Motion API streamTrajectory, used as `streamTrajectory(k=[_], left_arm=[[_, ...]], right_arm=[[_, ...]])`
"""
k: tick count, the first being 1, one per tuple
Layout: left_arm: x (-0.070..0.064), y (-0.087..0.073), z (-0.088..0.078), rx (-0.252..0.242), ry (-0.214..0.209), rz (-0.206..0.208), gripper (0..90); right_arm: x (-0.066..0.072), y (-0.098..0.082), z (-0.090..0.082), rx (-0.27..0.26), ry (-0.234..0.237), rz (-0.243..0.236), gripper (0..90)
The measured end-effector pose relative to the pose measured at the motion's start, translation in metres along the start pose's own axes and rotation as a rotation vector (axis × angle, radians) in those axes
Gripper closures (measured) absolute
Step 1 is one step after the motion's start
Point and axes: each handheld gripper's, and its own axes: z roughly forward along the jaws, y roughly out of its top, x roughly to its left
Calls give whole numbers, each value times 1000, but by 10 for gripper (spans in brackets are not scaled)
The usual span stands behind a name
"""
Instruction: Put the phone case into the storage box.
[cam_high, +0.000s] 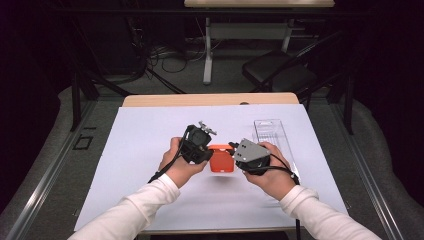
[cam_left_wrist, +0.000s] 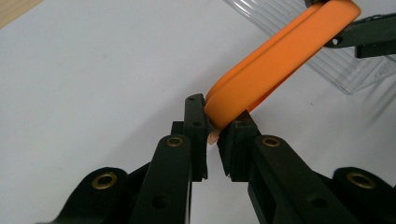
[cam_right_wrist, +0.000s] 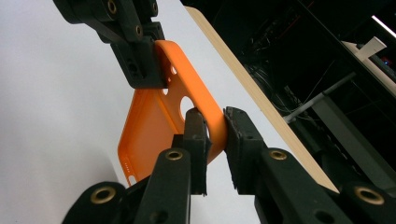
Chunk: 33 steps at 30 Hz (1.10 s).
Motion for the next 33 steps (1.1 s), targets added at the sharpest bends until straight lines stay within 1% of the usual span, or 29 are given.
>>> streamTrajectory(k=[3,7,13,20,26,29,33], left_arm=[[0,0,0,-3,-7,2,816],[0,0,-1,-8,-10,-1,810],[1,-1,0,-13,-26,-7,794],[1,-1,-1,-27,-35,-9,737],[2,-2,-3,-41,-51,-18,672],[4,-3,-2,-45,-54,-11,636],[7,-6,-3,-58,-53,-14,581]], right_arm=[[-1,-1,0,-3,1,9,798],[-1,-1,-1,-10,-6,5,799],[-3,-2,-1,-15,-4,9,800],[-3,-4,0,-20,-4,3,801],[-6,-5,-1,-41,-1,5,801],[-8,-6,-1,-54,7,3,800],[-11,-9,-1,-72,11,-5,800]])
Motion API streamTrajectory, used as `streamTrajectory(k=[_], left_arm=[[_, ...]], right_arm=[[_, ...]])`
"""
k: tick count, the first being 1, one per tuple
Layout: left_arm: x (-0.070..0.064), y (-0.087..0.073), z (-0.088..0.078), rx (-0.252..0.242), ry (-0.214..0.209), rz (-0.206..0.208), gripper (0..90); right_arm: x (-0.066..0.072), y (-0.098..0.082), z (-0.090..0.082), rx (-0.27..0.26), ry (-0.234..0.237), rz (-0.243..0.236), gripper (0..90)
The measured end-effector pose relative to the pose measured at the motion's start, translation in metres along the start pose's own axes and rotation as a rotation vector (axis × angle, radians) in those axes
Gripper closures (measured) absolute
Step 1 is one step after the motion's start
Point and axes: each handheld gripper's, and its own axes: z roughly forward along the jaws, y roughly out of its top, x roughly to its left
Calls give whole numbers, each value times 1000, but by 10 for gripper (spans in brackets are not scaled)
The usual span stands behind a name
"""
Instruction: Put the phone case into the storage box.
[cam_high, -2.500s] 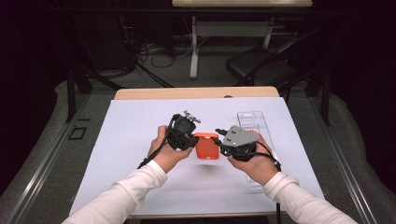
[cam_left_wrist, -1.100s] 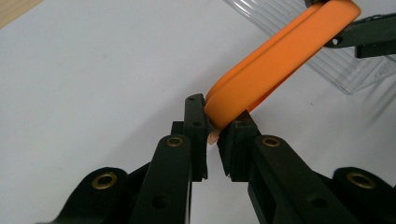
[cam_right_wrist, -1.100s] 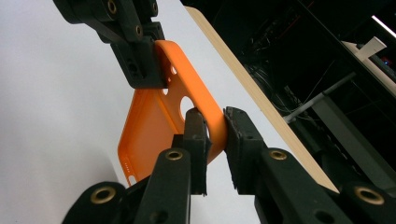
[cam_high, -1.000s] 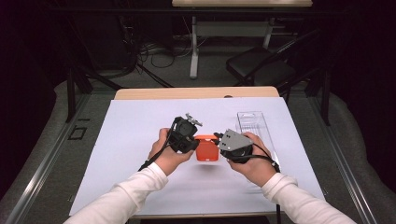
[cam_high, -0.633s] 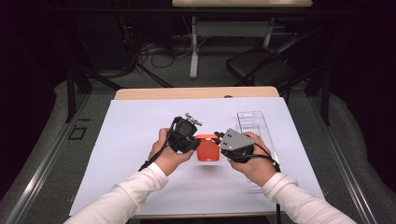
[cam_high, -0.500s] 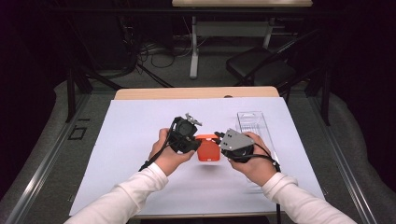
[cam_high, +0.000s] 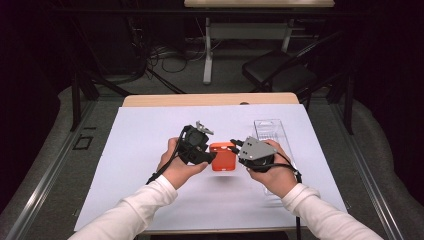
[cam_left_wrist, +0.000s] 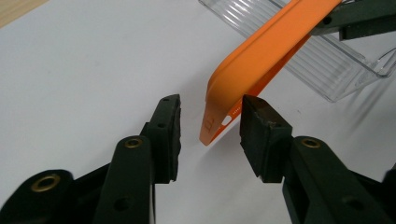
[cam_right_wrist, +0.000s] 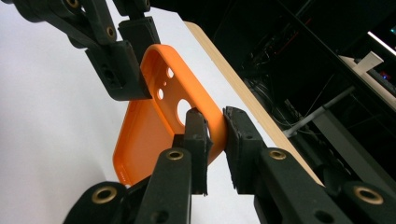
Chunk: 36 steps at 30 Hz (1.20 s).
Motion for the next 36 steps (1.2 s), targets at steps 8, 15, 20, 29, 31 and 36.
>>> streamTrajectory(k=[8,15,20,29,31,36], left_arm=[[4,-3,-6,-44,-49,3,474],[5,-5,-9,-90,-79,34,458],[6,-5,-14,-115,-92,69,450],[14,-10,-19,-179,-150,21,422],[14,-11,-20,-188,-159,24,421],[15,-11,-21,-186,-137,31,371]], right_arm=[[-6,-3,-3,-57,10,1,798],[-10,-4,-7,-102,22,2,798],[-13,-6,-9,-118,23,-1,799],[-22,-5,-13,-125,34,-5,799],[-25,-4,-14,-131,35,-10,799],[-30,-4,-17,-140,35,-4,798]])
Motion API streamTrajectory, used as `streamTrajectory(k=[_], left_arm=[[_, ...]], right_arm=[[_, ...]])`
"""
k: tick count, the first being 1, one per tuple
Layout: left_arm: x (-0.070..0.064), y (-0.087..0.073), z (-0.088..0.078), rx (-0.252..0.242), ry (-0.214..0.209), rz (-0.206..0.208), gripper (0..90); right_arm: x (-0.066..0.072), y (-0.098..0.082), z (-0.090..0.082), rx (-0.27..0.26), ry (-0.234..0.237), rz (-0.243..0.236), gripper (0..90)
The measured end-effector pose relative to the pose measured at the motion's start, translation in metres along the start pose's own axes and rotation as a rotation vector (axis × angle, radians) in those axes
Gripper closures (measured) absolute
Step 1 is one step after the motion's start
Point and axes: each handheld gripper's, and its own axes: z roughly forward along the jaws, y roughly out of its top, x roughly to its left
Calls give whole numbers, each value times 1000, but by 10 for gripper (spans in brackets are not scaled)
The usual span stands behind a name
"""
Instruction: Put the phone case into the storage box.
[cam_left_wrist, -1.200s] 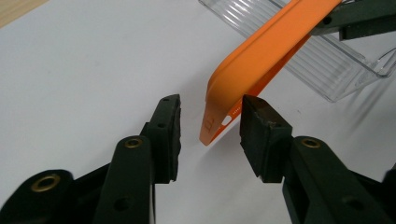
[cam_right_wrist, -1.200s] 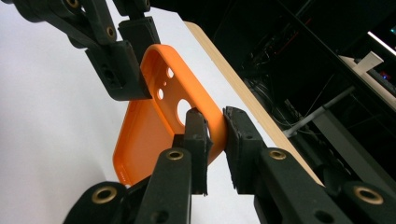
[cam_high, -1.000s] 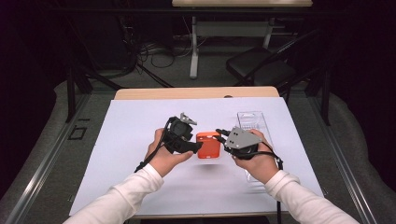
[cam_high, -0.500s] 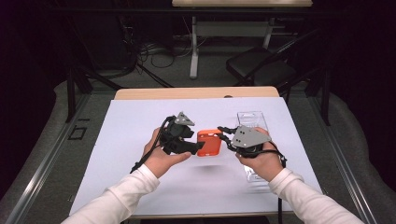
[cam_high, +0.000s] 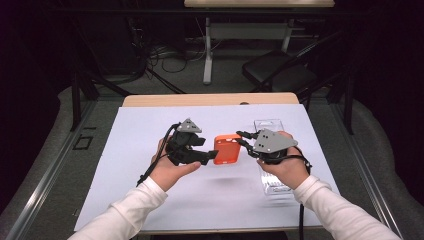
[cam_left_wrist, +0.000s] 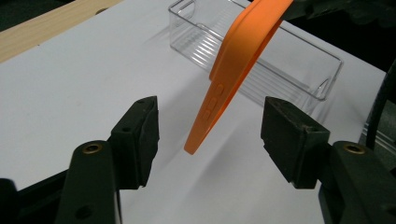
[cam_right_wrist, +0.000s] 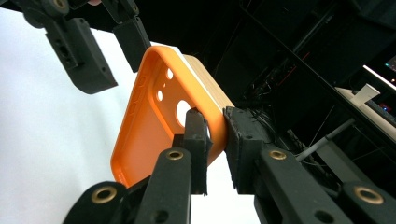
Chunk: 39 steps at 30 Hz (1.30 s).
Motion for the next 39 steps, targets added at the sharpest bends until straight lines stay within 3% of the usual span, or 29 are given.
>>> streamTrajectory(k=[2,3,8,14,16,24,28,32,39], left_arm=[[1,-1,-1,-6,21,2,306],[3,-1,-2,-8,9,-7,267],[6,-3,-4,-7,13,-21,230],[9,-7,-10,-14,7,-31,218],[10,-8,-12,-31,-6,-62,219],[16,-8,-19,-71,-15,-111,219],[19,-8,-22,-76,-21,-104,206],[23,-8,-24,-73,-35,-129,168],[27,-11,-22,-76,-17,-134,159]], right_arm=[[-3,0,-1,1,1,-2,798],[-4,-1,-2,2,2,-2,799],[-12,-2,-6,6,-3,-3,799],[-20,-4,-12,9,-13,-5,798],[-22,-5,-13,14,-16,-10,798],[-30,-1,-16,16,-19,-25,798],[-34,0,-18,17,-23,-32,798],[-40,0,-19,33,-23,-29,798],[-50,-5,-21,46,-34,-26,798]])
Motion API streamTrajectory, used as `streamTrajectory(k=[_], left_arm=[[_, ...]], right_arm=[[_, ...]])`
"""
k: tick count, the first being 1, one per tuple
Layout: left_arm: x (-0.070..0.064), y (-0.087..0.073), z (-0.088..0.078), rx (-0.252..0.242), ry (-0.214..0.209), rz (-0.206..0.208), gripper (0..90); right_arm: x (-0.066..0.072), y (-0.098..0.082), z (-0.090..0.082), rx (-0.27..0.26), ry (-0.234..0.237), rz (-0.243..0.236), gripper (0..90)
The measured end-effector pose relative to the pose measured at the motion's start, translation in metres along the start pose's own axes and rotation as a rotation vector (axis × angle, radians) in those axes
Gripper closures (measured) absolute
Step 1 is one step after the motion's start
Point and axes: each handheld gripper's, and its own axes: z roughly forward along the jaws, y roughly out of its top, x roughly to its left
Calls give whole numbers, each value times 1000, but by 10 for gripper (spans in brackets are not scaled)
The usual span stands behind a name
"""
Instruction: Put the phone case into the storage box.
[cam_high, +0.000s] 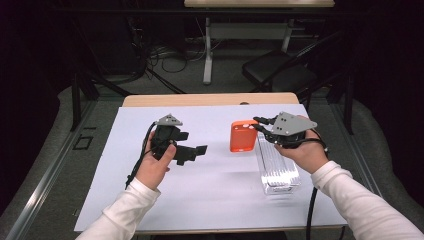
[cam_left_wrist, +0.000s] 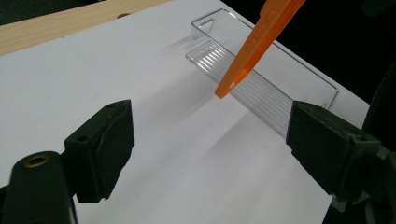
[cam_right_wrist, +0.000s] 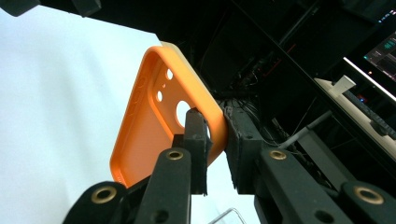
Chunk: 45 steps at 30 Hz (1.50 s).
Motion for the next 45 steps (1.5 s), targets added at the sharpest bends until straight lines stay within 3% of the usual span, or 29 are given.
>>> streamTrajectory(k=[6,12,18,26,45], left_arm=[[1,-3,4,23,65,5,156],[2,-9,5,39,93,19,149],[7,-16,-2,-21,81,-16,114],[22,-21,-16,-10,136,-52,115],[21,-30,-18,-37,85,-50,115]], right_arm=[[-6,-2,-1,9,-9,-9,798],[-13,-1,-3,27,-23,-16,797],[-22,-1,-5,40,-35,-25,798],[-34,0,-5,48,-56,-31,798],[-58,-11,-8,79,-118,-37,798]])
